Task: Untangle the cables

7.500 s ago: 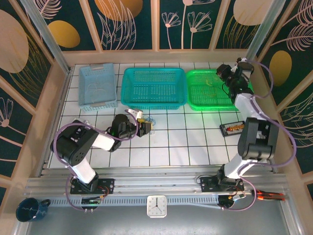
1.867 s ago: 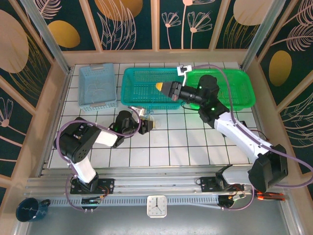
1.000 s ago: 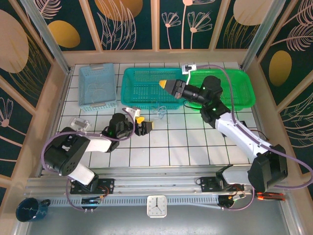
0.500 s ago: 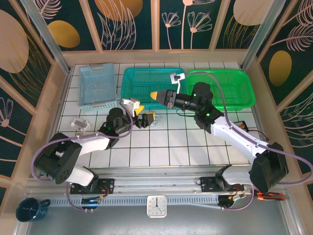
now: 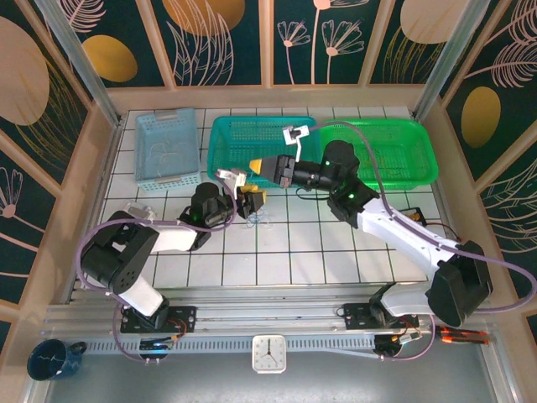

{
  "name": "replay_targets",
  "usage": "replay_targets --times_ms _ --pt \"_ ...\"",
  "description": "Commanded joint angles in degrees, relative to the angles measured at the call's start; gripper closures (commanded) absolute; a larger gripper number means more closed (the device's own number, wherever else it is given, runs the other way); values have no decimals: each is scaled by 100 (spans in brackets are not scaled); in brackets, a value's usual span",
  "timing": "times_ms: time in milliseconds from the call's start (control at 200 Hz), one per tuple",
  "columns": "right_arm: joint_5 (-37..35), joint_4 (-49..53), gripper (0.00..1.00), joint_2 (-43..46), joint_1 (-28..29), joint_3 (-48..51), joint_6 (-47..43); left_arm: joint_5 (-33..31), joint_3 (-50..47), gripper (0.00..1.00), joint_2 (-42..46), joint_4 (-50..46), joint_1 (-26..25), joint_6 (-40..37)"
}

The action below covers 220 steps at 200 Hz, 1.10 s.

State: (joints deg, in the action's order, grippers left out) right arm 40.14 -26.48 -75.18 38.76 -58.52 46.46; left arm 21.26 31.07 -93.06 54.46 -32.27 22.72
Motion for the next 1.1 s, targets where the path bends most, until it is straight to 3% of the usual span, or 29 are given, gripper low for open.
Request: replay_targets --times_ms 0,55,435,490,601,716,906,1096 --pt "119 -444 100 -36 -224 -432 85 217 -264 71 -232 624 -16 168" --pt "197 -596 100 -66 -350 -571 211 186 -361 75 -331 705 -11 208" --pt "356 -1003 100 -240 -926 -1487 515 142 -689 71 -832 1054 -16 348" --pt "363 -1042 100 -256 -988 -1562 561 146 -711 75 -861 1088 -16 364" --pt "372 -1110 100 -302 -1084 -1688 623 151 -757 92 -911 1144 -20 382" --pt "381 -1165 100 -337 -1135 -1745 685 140 -802 100 -915 1173 -16 404" --pt "429 -1155 100 -347 -1294 -1752 691 82 -890 100 -916 1155 -15 462" --pt "495 -1206 100 -177 -2025 -1934 847 46 -1023 100 -912 1206 -15 488"
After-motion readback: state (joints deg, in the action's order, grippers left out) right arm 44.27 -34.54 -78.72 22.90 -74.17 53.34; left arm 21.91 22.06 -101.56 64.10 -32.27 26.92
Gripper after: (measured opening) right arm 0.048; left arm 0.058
